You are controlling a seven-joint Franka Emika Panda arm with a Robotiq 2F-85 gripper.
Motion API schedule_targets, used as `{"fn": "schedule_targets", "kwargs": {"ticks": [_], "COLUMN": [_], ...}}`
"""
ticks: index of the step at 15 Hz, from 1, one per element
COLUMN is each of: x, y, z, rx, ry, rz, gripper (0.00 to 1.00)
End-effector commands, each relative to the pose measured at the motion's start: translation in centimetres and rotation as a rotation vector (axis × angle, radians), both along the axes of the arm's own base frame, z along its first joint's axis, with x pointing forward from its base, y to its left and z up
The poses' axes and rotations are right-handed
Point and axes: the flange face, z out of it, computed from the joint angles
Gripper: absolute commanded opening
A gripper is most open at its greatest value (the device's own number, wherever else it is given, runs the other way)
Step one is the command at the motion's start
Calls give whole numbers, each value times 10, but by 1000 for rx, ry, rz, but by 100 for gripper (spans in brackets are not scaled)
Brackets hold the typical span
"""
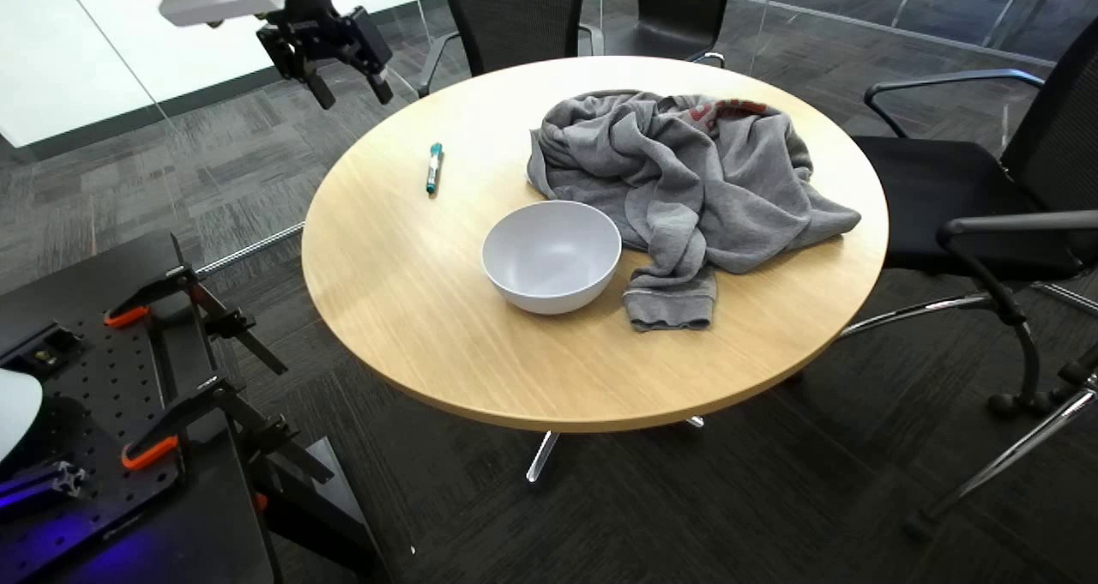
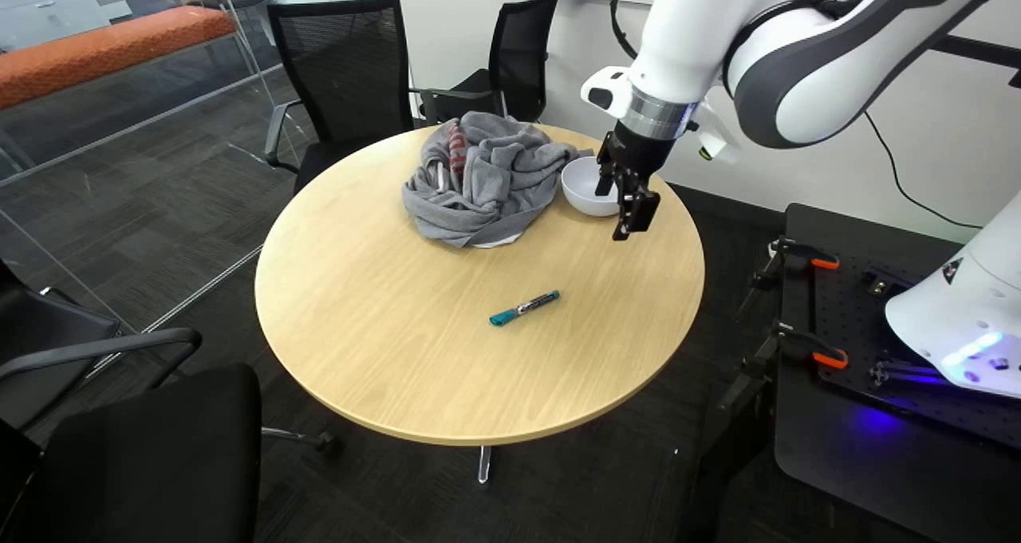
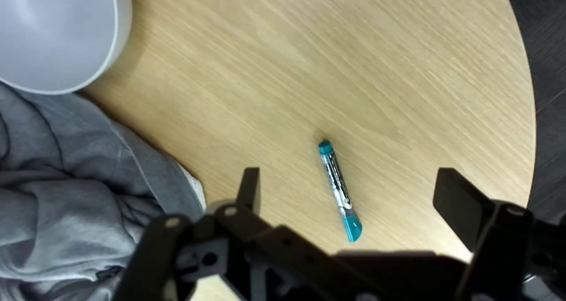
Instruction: Put the green marker inside the grey bowl
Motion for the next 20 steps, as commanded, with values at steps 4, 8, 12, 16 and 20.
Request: {"fn": "schedule_targets", "kwargs": {"ticks": [4,8,12,16,20], "x": [55,75,92,105,114], "y": [33,51,60,63,67], "z": [-45,-68,-89,-109,-124], "rx": [29,31,16,-4,-16], "ry": [-34,-7,26,61,100], "rz": [203,282,321,352,369], "gripper": [100,100,100,100,100]}}
